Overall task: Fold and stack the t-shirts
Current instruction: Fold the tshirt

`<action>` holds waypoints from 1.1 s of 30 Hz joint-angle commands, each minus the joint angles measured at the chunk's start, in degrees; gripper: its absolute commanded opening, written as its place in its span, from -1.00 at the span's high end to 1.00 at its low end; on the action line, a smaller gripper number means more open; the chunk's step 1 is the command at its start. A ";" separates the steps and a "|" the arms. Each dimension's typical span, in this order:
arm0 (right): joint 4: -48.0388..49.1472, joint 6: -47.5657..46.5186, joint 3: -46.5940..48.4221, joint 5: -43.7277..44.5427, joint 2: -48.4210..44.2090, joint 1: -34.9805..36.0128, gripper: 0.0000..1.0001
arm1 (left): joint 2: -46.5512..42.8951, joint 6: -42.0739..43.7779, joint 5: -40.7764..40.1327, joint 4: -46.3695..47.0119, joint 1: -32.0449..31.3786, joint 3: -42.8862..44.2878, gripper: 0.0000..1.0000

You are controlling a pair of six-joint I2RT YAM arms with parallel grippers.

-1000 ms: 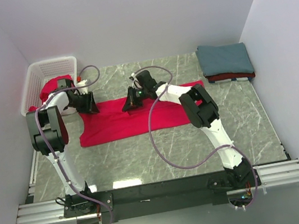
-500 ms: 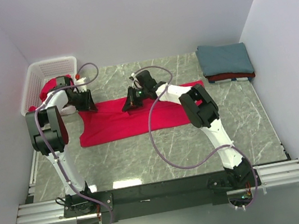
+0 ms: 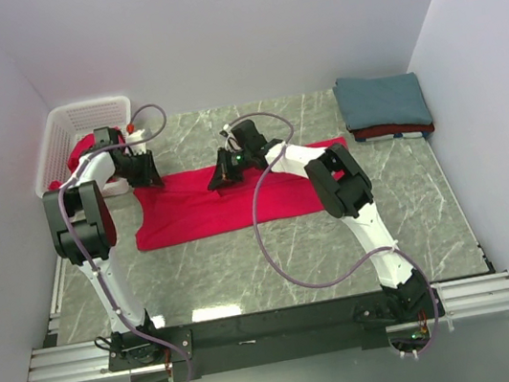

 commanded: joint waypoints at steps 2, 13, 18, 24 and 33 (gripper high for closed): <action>1.85 0.34 1.49 -0.70 -0.59 -0.21 1.00 | -2.74 0.00 -0.09 -1.06 -0.22 2.53 0.66; 4.31 2.27 1.93 -1.58 -0.68 -1.35 1.00 | -1.25 -1.50 2.28 -1.41 -0.22 8.40 0.99; 6.68 3.94 1.58 -2.90 -0.50 -1.79 1.00 | 0.33 -2.64 3.07 -1.32 -0.22 10.52 0.99; 8.18 5.78 1.58 -4.04 0.20 -2.49 1.00 | 0.51 -3.17 3.60 -2.11 -0.22 11.23 0.99; 13.80 11.58 -2.64 -7.82 -1.91 -2.76 1.00 | -4.93 -2.29 2.46 -2.82 -0.22 5.35 0.99</action>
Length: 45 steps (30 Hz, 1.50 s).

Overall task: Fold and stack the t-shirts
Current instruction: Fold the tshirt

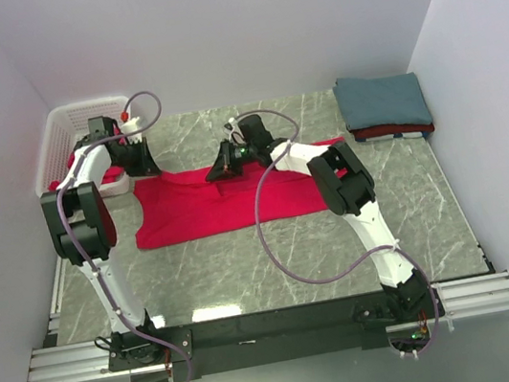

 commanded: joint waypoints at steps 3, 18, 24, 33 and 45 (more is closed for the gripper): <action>4.70 3.68 -2.19 -3.26 -2.63 -0.29 1.00 | -7.31 0.22 -0.23 -0.30 -0.05 -4.13 0.99; 3.73 5.35 -4.56 -5.54 -4.48 0.24 1.00 | -12.15 0.22 0.29 -3.20 4.52 -12.58 0.99; 4.00 6.85 -5.96 -6.60 -5.97 1.20 1.00 | -11.27 1.45 2.40 -5.75 6.46 -11.96 0.99; -1.55 2.54 -7.72 -4.93 -5.80 2.96 1.00 | -14.43 3.21 1.17 -4.26 6.46 -19.33 0.99; -9.45 -6.77 -8.78 -3.61 -10.71 2.96 0.26 | -18.29 5.76 -1.20 -2.33 6.19 -23.74 0.30</action>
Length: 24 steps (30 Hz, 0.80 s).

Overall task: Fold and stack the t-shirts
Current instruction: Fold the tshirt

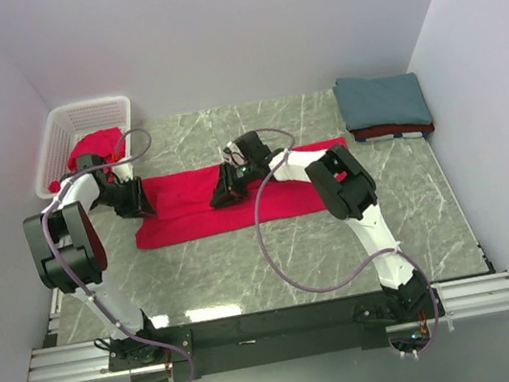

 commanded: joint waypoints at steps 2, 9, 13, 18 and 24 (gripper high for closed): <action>-3.81 -7.54 -0.67 -1.03 -10.55 -0.12 0.13 | -6.83 1.65 -0.68 3.21 -0.93 -0.31 0.26; -25.06 -28.61 3.53 4.19 -16.44 -5.38 0.25 | -11.49 -1.50 -8.65 10.59 -9.10 -4.26 0.33; -45.08 -47.41 7.85 19.03 -16.01 -8.98 0.39 | -10.27 -3.71 -14.55 14.28 -12.79 -4.53 0.49; -50.23 -56.59 5.13 31.55 -17.06 -14.70 0.43 | -6.84 -7.65 -19.74 15.08 -16.40 -2.95 0.67; -51.81 -61.25 5.83 40.88 -14.70 -18.93 0.47 | -1.66 -9.95 -23.97 14.38 -17.37 -2.33 0.78</action>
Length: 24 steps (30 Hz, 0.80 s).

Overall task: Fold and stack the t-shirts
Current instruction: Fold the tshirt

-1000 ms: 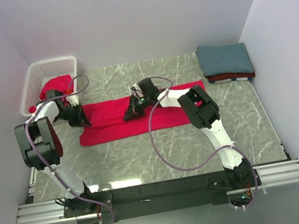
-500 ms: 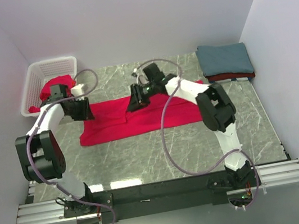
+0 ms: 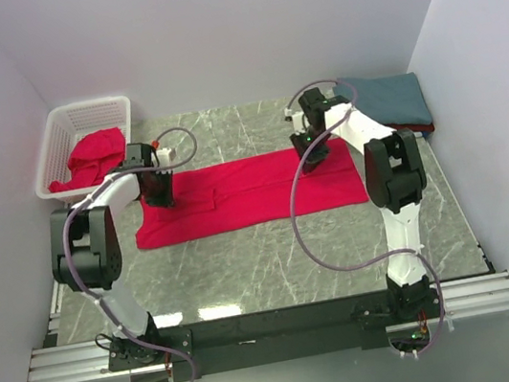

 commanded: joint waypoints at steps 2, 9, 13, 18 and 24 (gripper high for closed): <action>-3.40 -7.23 0.70 10.15 1.20 -0.20 0.48 | 3.51 -3.09 -5.07 0.04 -0.15 2.48 0.81; -1.65 -8.20 -3.50 13.85 4.11 -0.11 0.52 | 7.47 -1.77 -8.76 1.09 -0.24 2.83 0.79; -2.60 -7.06 -6.15 13.77 3.32 0.33 0.58 | 11.68 -0.37 -9.12 1.00 -0.24 5.99 0.80; -4.80 -6.27 -13.62 9.83 -0.19 2.35 0.62 | 21.07 2.44 -9.03 -2.85 -0.33 19.51 0.81; -4.72 -2.94 -27.76 -1.77 -7.21 11.47 0.65 | 32.24 5.26 -5.61 -9.19 -1.56 41.83 0.78</action>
